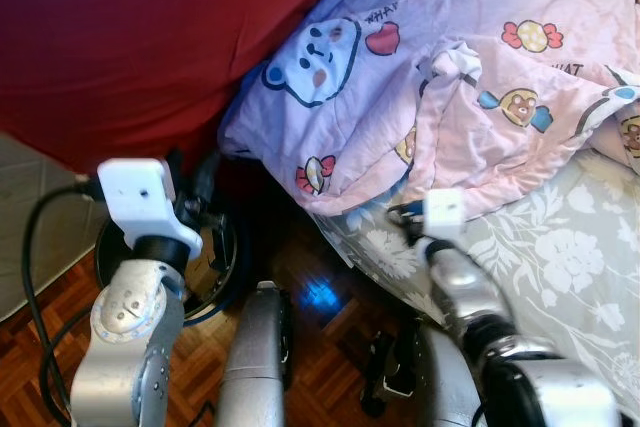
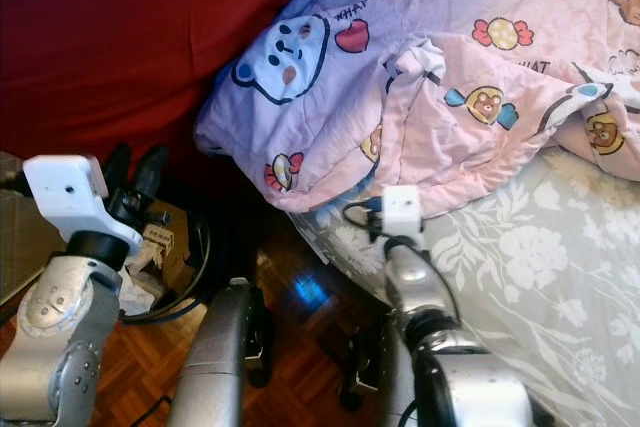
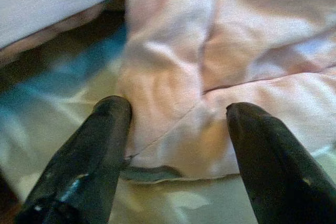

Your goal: Clean up the room

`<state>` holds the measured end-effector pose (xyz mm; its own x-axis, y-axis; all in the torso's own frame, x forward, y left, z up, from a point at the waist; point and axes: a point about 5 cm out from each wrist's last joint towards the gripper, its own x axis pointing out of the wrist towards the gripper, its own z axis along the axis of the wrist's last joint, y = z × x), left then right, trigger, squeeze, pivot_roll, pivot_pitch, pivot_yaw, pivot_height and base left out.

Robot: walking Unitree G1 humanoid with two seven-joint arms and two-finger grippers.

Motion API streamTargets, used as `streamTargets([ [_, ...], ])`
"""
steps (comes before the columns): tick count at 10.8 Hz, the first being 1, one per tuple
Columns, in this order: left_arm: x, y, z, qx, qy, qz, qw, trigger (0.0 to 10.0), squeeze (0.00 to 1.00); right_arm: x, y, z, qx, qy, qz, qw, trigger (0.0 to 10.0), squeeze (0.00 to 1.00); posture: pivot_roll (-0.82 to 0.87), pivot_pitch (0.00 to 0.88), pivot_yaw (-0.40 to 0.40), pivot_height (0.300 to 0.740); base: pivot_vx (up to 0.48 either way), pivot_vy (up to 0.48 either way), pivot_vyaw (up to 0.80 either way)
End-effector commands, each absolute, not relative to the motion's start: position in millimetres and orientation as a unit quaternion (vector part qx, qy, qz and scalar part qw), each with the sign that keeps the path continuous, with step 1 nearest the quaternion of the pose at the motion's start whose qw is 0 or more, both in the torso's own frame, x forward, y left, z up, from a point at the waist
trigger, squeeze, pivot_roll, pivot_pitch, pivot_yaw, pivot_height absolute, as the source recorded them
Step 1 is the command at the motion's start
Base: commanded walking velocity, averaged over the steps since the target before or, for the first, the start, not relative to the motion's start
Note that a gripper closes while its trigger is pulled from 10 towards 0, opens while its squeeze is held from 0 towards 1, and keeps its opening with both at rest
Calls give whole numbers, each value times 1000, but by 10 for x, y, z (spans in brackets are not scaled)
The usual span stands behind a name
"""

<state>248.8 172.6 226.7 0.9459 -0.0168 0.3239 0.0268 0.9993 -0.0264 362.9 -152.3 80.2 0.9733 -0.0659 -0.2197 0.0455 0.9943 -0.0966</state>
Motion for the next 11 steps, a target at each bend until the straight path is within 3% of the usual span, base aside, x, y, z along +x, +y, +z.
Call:
streamTargets([
  [1,2442,1706,2254,-21,-156,-13,987,10000,0,3534,-1527,631,-47,149,-30,987,10000,0,491,593,-28,637,0,0,0],
  [6,2377,1672,2325,-23,-154,-17,988,10000,0,3496,-1490,556,-37,172,-17,984,10000,0,494,624,-36,637,0,0,0],
  [7,2357,1674,2320,-23,-150,-16,988,10000,0,3487,-1492,541,-32,176,-19,984,3725,0,494,624,-36,637,0,0,0],
  [8,2352,1679,2321,-23,-149,-14,988,10000,0,3485,-1494,539,-33,177,-19,984,0,0,500,630,-38,637,0,0,0],
  [11,2348,1685,2312,-22,-146,-11,989,10000,0,3470,-1507,518,-28,180,-22,983,0,0,498,624,-37,637,0,0,0],
])
